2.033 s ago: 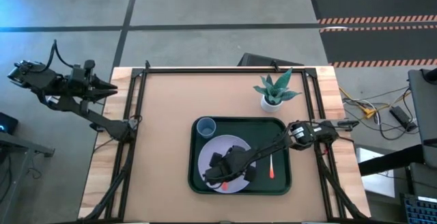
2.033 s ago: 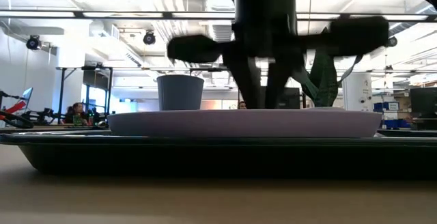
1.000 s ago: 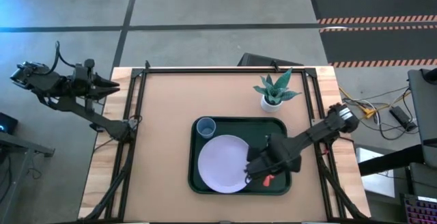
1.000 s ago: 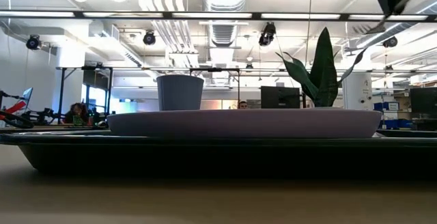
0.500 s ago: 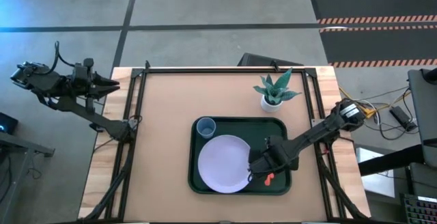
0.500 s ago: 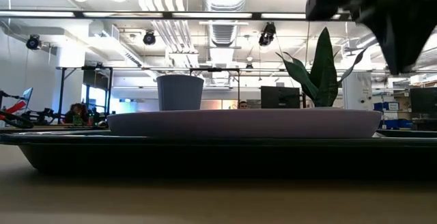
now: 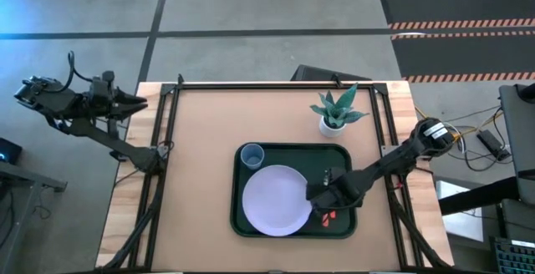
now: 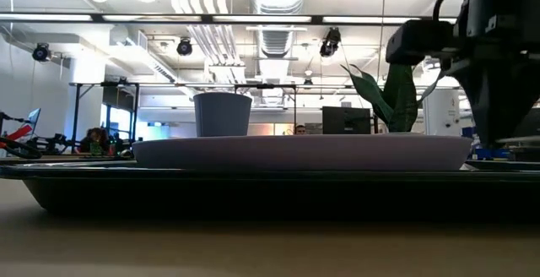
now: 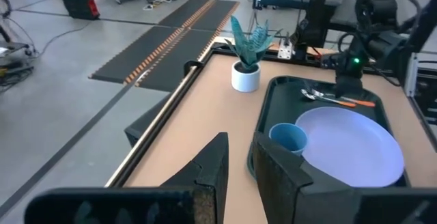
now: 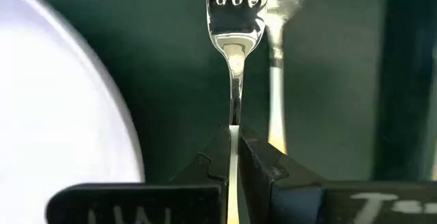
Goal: Pick and place plate/cup/fork/spoon on tray
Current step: Put the orange fork on the dark green serving tray to the left of the orange spoon
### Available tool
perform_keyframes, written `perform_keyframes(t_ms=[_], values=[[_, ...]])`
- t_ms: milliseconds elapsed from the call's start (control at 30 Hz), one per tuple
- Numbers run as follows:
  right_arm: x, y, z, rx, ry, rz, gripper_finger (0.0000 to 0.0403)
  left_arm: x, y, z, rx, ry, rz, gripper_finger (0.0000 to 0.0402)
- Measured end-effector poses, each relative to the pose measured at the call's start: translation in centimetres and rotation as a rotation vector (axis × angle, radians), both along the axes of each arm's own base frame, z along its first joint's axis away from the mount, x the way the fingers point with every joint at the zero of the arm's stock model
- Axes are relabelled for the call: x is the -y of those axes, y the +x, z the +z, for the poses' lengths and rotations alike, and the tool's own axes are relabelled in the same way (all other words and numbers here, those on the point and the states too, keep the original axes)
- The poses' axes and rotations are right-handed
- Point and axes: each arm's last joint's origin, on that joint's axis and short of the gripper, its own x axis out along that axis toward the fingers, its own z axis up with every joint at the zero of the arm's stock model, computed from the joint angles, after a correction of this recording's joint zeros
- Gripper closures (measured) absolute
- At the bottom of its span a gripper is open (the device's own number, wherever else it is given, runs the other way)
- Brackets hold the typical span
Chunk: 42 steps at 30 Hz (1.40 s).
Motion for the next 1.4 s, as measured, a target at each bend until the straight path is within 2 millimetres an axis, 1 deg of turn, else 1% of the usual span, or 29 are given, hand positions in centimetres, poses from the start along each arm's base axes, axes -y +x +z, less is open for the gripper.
perform_keyframes(t_ms=[67,333,567,733,1033,1233,1400], values=[[0.0,0.1,-0.4,0.031,-0.009,0.029,0.0394,0.0,0.0,0.0,0.002,0.004,0.008,0.0350],[0.2,-0.2,-1.9,0.037,-0.010,0.051,0.0394,0.0,0.0,0.0,0.003,0.004,0.010,0.0350],[0.9,0.0,-2.2,0.055,-0.061,0.055,0.0394,0.0,0.0,0.0,0.003,0.004,0.011,0.0350],[1.3,0.4,-2.2,0.073,-0.056,0.063,0.0394,0.0,0.0,0.0,0.002,0.005,0.011,0.0350],[1.5,0.5,-2.3,0.073,-0.057,0.057,0.0394,0.0,0.0,0.0,0.000,0.007,0.010,0.0350],[1.7,0.4,-3.3,0.058,-0.063,0.052,0.0394,0.0,0.0,-0.1,-0.006,0.010,0.010,0.0350],[1.6,0.6,-4.0,0.082,-0.054,0.052,0.0394,0.0,0.0,-0.1,-0.008,0.011,0.010,0.0350]])
